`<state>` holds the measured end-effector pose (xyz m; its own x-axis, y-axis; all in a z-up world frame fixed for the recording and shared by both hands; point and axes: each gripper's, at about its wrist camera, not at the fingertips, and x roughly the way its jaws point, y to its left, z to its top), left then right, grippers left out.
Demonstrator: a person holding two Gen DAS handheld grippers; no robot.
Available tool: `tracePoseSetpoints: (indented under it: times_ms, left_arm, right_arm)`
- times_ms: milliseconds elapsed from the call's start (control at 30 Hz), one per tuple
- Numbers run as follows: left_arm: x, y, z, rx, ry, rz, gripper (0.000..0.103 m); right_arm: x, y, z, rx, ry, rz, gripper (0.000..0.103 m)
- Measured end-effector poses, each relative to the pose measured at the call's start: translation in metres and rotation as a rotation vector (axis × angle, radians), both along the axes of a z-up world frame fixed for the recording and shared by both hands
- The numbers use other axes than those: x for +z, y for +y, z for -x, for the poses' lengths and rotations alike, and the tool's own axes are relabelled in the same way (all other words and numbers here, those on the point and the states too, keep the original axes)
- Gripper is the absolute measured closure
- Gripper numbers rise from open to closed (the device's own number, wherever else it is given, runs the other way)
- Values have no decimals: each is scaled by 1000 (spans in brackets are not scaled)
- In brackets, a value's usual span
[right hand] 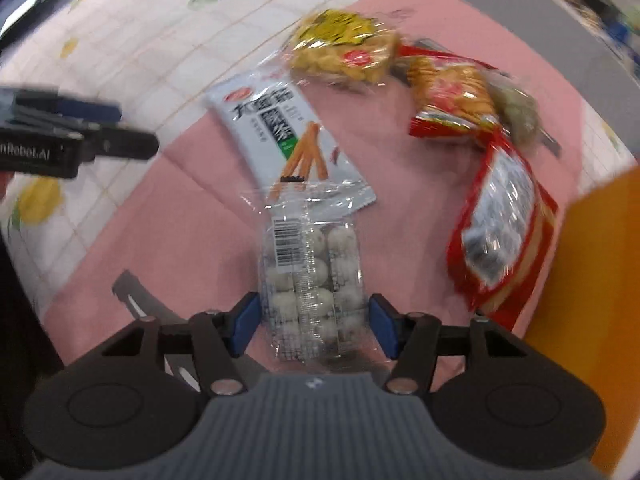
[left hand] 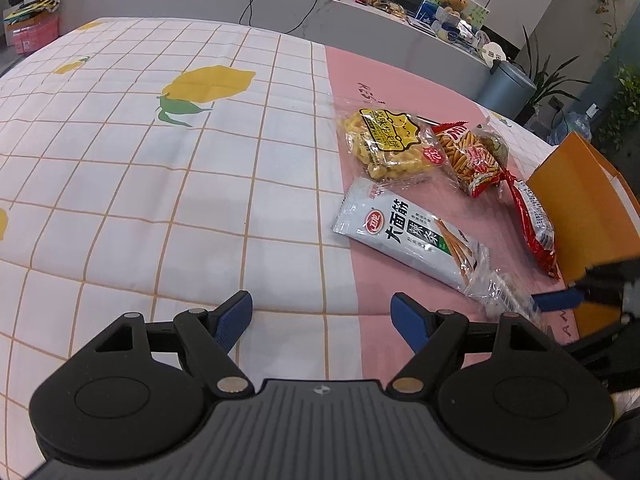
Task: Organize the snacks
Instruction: 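Lift the white-ball bag off the pile with the right tool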
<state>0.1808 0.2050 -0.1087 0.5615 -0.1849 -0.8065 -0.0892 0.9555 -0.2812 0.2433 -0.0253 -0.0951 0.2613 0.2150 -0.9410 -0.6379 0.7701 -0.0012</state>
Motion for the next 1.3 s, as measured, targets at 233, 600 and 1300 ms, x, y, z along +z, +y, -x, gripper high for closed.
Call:
tracePoseSetpoints:
  times_ms: [233, 600, 1300]
  left_arm:
    - [0, -7, 0, 3, -15, -38, 11]
    - [-1, -18, 4, -12, -38, -89, 11]
    - [-4, -28, 5, -25, -106, -115, 11]
  right_arm:
    - [-12, -16, 42, -102, -128, -139, 6]
    - [-29, -29, 64, -45, -349, -317, 3]
    - [-33, -35, 53, -14, -427, -375, 40]
